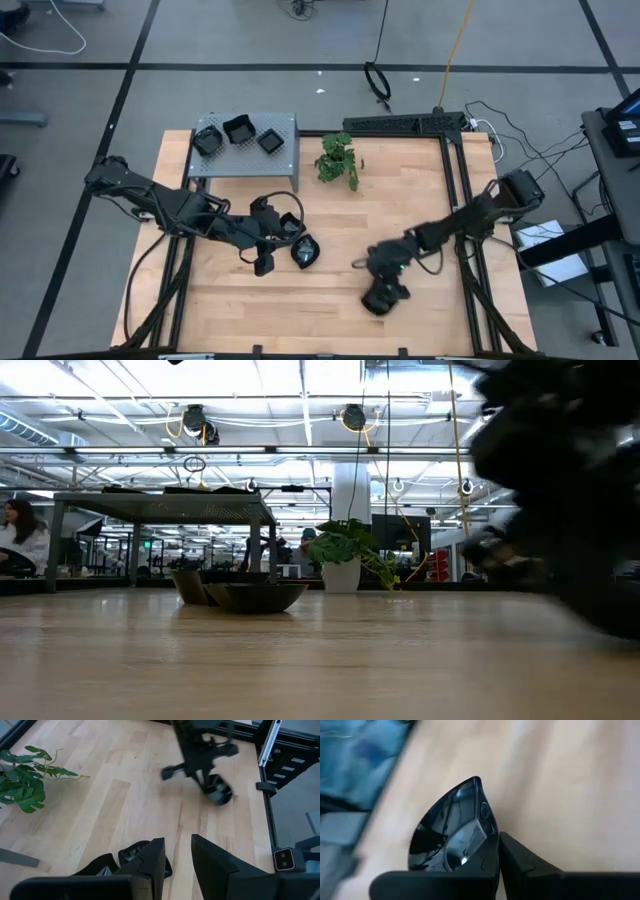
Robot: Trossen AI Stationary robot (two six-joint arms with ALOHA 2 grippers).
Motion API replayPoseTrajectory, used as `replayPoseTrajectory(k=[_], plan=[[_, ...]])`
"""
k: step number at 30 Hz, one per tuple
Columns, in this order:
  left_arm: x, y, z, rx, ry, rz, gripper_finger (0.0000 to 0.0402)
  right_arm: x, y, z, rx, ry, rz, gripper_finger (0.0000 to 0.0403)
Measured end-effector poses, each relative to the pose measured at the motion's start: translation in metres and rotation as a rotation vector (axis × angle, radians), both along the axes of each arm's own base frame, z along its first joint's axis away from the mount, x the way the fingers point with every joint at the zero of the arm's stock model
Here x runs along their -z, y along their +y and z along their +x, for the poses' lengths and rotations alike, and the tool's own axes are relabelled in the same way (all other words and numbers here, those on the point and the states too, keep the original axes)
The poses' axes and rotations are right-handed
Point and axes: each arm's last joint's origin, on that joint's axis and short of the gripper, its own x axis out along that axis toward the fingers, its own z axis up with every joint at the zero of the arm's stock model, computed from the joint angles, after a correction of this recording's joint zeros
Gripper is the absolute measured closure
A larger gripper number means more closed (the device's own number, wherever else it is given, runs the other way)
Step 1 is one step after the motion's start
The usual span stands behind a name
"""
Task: Pick & Place Mini shaped plates
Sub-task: Move the black leaf shaped plate to the center of the table
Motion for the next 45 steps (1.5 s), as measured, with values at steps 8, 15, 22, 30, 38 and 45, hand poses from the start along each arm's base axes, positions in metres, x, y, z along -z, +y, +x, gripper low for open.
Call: replayPoseTrajectory(k=[8,15,22,30,38,45], plan=[[0.000,0.000,0.000,0.000,0.000,0.000,0.0304,-0.021,-0.066,0.040,0.303,-0.100,-0.224,0.0402],[0.000,0.000,0.000,0.001,0.000,0.001,0.0304,-0.030,-0.114,0.061,0.609,-0.169,-0.288,0.0402],[0.000,0.000,0.000,0.003,0.001,0.002,0.0304,-0.012,-0.124,0.092,0.650,-0.153,-0.307,0.0403],[0.000,0.000,0.000,0.004,0.003,0.001,0.0304,-0.011,-0.124,0.130,0.649,-0.193,-0.322,0.0403],[0.000,0.000,0.000,0.004,0.002,0.001,0.0304,-0.014,-0.114,0.160,0.586,-0.241,-0.277,0.0403],[0.000,0.000,0.000,0.005,0.004,0.002,0.0304,-0.014,-0.112,0.162,0.558,-0.248,-0.302,0.0377]])
